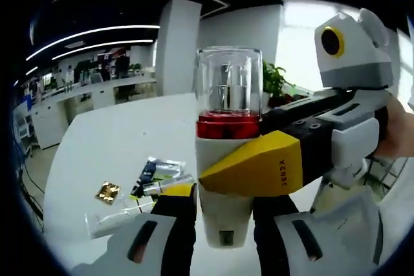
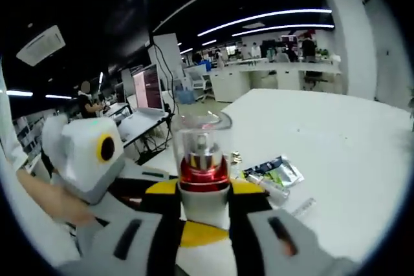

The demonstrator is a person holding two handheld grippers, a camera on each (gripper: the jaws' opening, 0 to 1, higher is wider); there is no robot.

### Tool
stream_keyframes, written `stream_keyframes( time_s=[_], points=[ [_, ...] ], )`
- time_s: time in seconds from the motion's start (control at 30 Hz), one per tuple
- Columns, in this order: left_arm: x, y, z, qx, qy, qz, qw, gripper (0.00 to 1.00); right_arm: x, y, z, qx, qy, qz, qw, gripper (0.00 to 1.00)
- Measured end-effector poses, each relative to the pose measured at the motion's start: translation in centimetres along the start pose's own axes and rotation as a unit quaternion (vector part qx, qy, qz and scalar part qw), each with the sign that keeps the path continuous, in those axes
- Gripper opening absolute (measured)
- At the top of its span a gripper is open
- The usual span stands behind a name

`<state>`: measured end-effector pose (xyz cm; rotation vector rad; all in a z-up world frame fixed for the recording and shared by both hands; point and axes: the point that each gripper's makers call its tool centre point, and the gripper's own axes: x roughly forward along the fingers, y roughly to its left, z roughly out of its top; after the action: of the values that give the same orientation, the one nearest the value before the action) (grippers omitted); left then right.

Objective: Arrange the skincare products in the storage area until every visible bottle or jar stands upright without overlapping.

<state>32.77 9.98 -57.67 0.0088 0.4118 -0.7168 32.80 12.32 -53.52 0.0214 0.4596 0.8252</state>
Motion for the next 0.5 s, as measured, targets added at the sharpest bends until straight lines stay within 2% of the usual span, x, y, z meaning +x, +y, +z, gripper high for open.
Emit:
stream_keyframes(
  time_s=[0.3,0.5],
  points=[
    [-0.3,-0.7,0.1,0.021,0.004,-0.007,0.9998,0.28,-1.2,0.4,-0.3,0.016,-0.006,-0.007,0.9998,0.28],
    [-0.8,-1.5,-0.4,0.025,0.023,-0.026,0.9991,0.28,-1.8,1.1,-0.7,0.001,-0.004,0.015,0.9999,0.28]
  ],
)
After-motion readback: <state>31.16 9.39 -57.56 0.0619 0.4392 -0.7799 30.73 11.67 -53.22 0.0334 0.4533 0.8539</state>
